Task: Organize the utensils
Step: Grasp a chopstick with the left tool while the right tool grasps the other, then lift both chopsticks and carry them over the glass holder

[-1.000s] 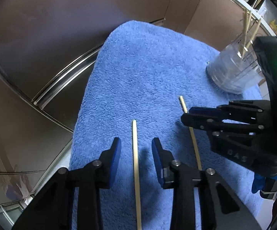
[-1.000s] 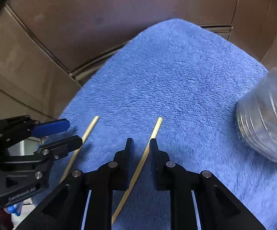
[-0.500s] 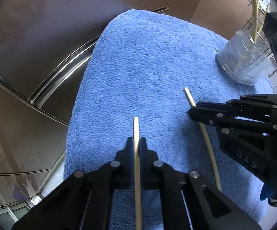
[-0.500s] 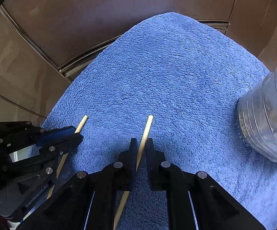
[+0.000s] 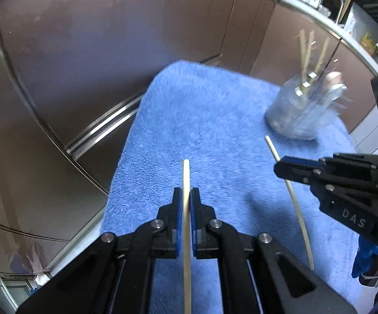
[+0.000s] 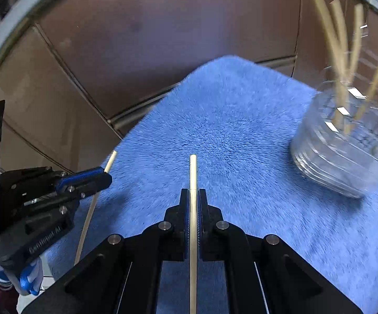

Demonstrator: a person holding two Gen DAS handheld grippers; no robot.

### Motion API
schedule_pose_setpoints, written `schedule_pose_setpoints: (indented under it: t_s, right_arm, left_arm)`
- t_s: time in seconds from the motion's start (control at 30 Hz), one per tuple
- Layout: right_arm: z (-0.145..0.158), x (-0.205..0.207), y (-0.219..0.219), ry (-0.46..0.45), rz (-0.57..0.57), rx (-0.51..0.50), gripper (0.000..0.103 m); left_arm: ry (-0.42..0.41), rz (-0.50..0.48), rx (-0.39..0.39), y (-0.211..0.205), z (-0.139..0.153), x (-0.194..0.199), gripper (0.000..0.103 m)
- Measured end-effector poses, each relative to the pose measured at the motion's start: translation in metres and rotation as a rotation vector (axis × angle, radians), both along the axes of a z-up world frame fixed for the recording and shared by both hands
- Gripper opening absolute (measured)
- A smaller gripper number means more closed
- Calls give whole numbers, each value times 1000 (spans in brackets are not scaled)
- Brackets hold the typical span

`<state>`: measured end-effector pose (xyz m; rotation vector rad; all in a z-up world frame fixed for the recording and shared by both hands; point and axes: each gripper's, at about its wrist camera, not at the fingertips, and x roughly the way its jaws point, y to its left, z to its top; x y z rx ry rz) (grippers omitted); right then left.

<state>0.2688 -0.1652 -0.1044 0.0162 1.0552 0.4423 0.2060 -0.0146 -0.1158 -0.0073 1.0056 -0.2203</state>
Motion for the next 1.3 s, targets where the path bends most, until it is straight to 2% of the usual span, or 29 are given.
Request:
schedule_pose_setpoints:
  t_s: [0.13,0.33,0.53,0.63,0.83,0.93,1.07,1.17,1.3]
  right_arm:
    - [19,-36,-7,-68,-10,44,5]
    - [50,-103,-37,-184,-46,107,5]
    - [75,-153,-77,-320,-110,163,5]
    - [95,-159,-95,-407,-147,176,5]
    - [144,-139,-119,-619,-212,231,5]
    - [165,-113,-125,-743,-243,260,5]
    - [184,-77,-132,-862,-273,286,5]
    - [190,-48,-135,-938,-291,292,5]
    - [180,-12,-140,-971,-320,279,5]
  left_arm:
    - [-88,-7,-17,-3,27,-34,5]
    - [-162,-33,-60,-11,57,-78,5]
    - [-253,-37,-103,-19,89,-98,5]
    - [-315,-37,-134,-27,111,-96,5]
    - [-469,-58,-263,-63,161,-63,5]
    - [-540,-53,-330,-79,180,-36,5]
    - [-642,-25,-425,-96,201,6,5]
    - [-702,5,-480,-105,202,37,5]
    - [-730,43,-518,-119,186,72,5]
